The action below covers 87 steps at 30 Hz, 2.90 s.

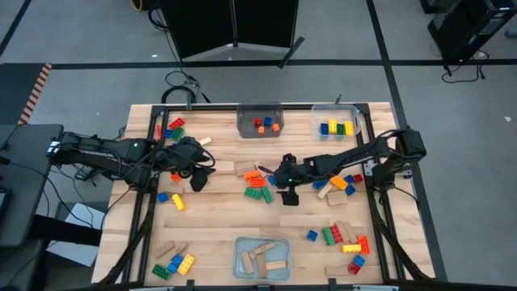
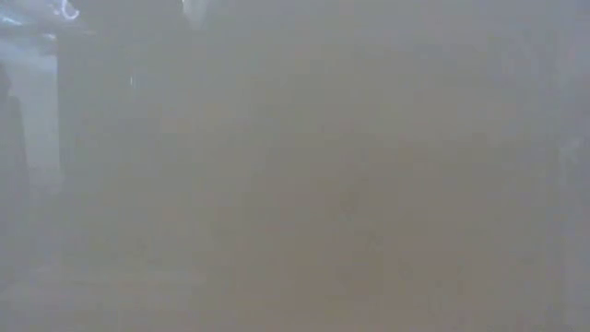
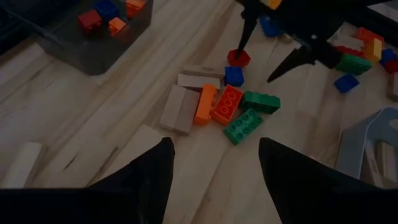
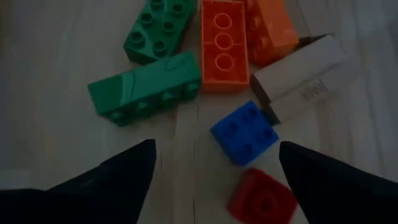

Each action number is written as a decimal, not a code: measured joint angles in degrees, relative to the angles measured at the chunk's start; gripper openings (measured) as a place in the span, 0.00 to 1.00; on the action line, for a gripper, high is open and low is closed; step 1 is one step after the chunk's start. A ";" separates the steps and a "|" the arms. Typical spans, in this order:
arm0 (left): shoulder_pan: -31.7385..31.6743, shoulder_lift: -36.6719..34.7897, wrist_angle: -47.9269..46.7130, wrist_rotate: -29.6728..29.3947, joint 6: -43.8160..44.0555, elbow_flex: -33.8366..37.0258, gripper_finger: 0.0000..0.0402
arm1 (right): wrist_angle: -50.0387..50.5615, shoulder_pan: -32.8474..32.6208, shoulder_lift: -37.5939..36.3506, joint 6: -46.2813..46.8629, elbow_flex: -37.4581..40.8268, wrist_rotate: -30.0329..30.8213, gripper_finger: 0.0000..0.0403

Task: Sort blocks by size
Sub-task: Put the small blue game piece into the black bin

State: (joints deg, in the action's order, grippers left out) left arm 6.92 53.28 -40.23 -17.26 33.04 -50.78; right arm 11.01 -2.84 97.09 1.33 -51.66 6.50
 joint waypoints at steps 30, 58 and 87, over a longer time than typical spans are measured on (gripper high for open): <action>-0.06 0.00 0.02 -0.04 -6.12 0.00 0.60 | -5.64 4.08 6.85 -10.34 -0.11 -5.40 0.59; -0.06 0.00 0.13 -0.07 -5.79 0.00 0.60 | -0.42 5.39 -5.72 0.13 -1.23 6.99 0.43; -0.05 0.00 16.28 -0.09 -6.06 0.00 0.60 | 35.62 30.61 21.43 11.34 -45.86 -4.70 0.50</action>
State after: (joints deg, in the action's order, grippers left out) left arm 6.86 53.28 -23.94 -17.34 26.98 -50.78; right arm 46.63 27.77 118.52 12.67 -97.51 1.80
